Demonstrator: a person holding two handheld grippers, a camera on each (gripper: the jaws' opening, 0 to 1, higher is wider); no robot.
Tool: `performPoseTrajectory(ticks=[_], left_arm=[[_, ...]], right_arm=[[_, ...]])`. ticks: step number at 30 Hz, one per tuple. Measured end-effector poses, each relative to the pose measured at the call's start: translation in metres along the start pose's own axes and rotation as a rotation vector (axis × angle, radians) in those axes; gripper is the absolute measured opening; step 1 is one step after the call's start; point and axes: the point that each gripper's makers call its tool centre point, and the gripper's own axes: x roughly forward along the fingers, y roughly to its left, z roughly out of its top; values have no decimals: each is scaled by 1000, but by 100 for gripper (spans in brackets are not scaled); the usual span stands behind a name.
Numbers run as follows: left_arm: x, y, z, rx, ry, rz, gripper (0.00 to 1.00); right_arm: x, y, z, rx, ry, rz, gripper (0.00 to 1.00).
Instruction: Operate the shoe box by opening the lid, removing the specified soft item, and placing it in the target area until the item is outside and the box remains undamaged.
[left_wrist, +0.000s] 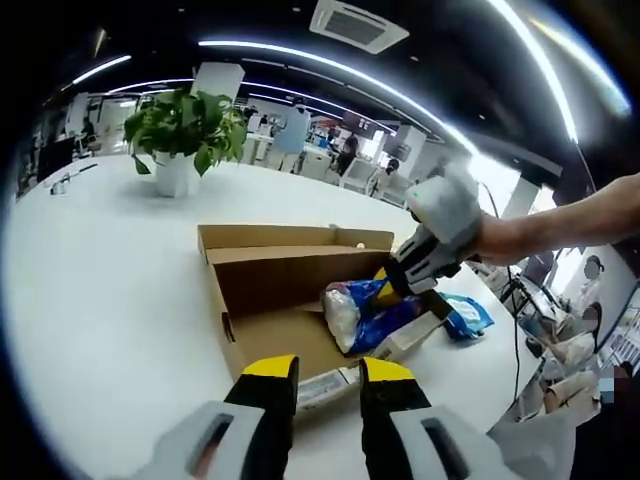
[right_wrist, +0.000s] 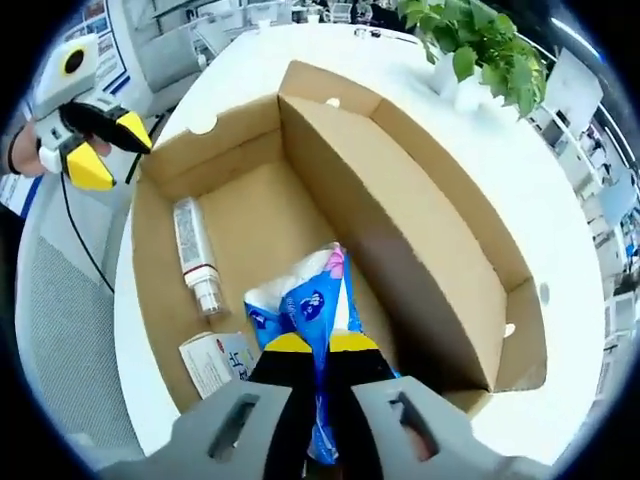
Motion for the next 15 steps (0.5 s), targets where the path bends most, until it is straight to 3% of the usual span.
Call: performPoseTrajectory(ticks=[15], left_arm=[[-5,-2,7,27,-3,-14,24]], right_arm=[[-40,4,25,64,-101,-36,0]])
